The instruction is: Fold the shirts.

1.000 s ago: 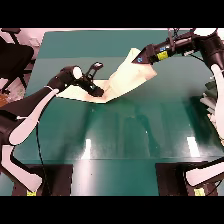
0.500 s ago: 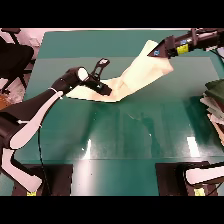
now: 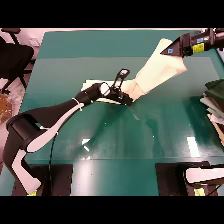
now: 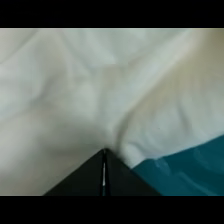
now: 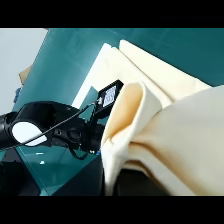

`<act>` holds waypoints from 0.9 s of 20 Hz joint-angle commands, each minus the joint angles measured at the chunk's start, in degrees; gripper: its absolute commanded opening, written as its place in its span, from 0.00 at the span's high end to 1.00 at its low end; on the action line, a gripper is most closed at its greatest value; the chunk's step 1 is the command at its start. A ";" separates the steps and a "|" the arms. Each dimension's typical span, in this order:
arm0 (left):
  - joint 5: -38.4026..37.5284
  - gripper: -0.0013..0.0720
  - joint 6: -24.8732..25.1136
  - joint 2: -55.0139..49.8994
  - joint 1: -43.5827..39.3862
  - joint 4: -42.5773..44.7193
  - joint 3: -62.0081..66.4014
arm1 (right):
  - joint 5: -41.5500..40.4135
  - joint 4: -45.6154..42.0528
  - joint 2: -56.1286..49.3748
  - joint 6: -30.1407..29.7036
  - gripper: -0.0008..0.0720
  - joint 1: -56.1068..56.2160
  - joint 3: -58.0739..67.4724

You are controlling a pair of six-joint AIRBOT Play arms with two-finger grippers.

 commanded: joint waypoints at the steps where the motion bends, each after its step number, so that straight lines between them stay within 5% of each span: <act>1: 5.35 0.95 0.11 -0.85 -2.19 -3.19 0.35 | 0.50 -0.04 0.09 -0.20 0.97 -0.02 -3.58; 18: 5.86 0.95 0.11 -2.12 -1.92 -2.27 0.44 | -4.42 -0.37 0.09 -1.38 0.97 8.07 -8.22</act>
